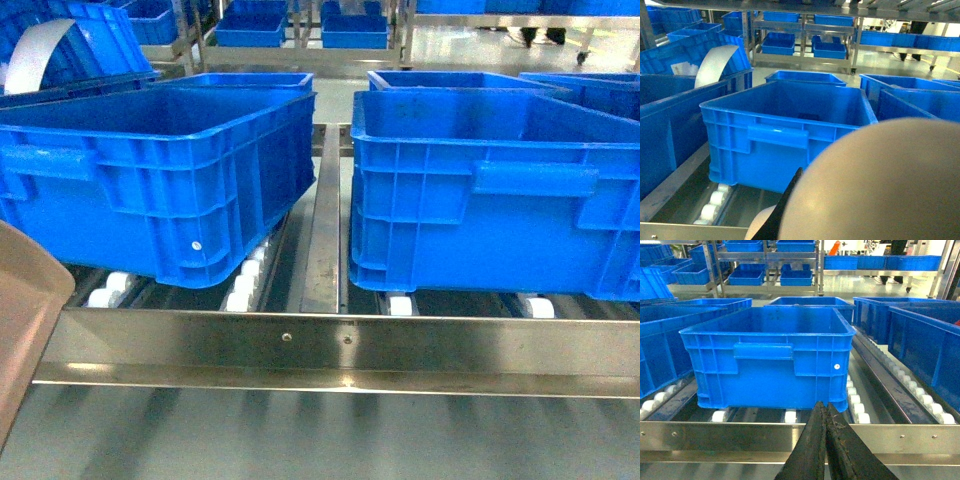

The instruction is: Place part in tray to right shelf

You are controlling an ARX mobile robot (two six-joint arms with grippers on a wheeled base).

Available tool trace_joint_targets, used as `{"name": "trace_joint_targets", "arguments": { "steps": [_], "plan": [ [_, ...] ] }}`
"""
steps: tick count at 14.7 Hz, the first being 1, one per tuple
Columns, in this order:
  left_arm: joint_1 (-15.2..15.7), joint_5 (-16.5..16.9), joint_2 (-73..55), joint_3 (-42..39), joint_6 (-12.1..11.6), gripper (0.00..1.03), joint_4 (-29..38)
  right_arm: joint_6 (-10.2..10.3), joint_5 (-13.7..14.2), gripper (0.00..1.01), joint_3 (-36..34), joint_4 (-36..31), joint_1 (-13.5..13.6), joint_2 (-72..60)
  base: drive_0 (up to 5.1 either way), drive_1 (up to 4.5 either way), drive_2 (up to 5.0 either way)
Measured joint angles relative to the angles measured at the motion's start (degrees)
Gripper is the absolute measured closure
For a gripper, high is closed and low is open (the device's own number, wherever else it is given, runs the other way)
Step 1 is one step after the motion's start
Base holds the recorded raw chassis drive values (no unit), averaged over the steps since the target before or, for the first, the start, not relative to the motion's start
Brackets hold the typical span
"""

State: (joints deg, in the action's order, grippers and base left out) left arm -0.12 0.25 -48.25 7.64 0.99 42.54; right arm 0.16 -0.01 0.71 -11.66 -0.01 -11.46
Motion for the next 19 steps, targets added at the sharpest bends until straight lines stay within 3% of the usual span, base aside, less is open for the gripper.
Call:
{"name": "trace_joint_targets", "arguments": {
  "steps": [3, 4, 6, 12, 19],
  "plan": [
    [0.11, -0.26, 4.46, -4.09, 0.00, 0.90, -5.70, -0.02, 0.02, 0.99, 0.04, 4.04, 0.00, 3.13, 0.0, 0.00, 0.0],
    [0.11, -0.26, 6.40, -4.70, 0.02, 0.90, -6.97, -0.02, -0.04, 0.99, 0.04, 11.67, 0.00, 8.46, 0.0, 0.00, 0.0],
    [0.11, -0.26, 10.53, -5.38, 0.00, 0.90, -6.67, -0.02, 0.04, 0.99, 0.11, 11.67, -0.02, 11.19, 0.0, 0.00, 0.0],
    [0.11, -0.28, 24.41, -6.80, -0.04, 0.90, -19.52, -0.02, 0.02, 0.99, 0.04, 11.93, 0.00, 11.21, 0.0, 0.00, 0.0],
    [0.11, -0.28, 35.06, -6.80, -0.04, 0.90, -29.73, -0.02, 0.02, 0.99, 0.04, 11.93, 0.00, 11.19, 0.0, 0.00, 0.0]
  ]
}}
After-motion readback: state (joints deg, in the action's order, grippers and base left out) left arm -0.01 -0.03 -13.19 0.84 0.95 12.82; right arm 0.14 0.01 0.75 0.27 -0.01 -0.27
